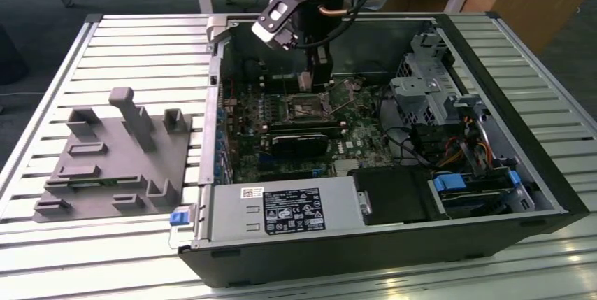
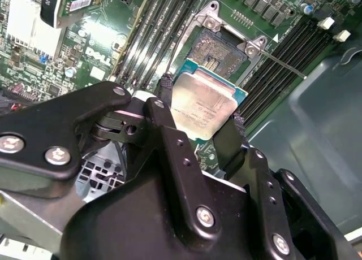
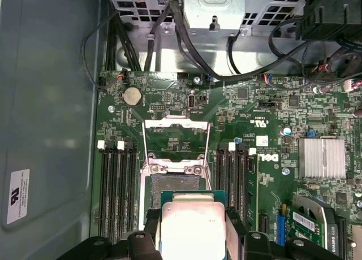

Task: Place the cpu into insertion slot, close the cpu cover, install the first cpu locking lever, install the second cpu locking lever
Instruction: 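Place the cpu into insertion slot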

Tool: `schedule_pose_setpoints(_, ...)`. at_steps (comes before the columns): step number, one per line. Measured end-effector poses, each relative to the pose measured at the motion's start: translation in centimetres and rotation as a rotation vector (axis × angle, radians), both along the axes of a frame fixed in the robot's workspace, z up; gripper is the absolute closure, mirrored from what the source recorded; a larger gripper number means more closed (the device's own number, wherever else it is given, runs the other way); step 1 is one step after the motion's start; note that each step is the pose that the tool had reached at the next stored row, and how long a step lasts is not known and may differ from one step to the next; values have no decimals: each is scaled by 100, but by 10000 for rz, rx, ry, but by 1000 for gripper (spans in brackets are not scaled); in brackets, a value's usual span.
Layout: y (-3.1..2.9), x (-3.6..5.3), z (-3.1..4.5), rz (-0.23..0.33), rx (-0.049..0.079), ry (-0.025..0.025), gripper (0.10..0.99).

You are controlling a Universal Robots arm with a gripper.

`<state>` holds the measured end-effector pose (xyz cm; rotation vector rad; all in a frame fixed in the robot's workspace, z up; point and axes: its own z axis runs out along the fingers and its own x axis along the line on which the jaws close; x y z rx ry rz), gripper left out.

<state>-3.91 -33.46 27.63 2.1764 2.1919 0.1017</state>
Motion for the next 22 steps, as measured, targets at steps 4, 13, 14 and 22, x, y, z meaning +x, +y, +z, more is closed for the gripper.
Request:
schedule_pose_setpoints(4, 21, 0, -28, 45, 2, -1, 549)
schedule_pose_setpoints(13, 45, 0, -103, 125, 0, -1, 549)
schedule_pose_setpoints(14, 46, 0, -115, 128, 0, 0, 549)
schedule_pose_setpoints(22, 48, 0, -239, 130, -3, -71, 549)
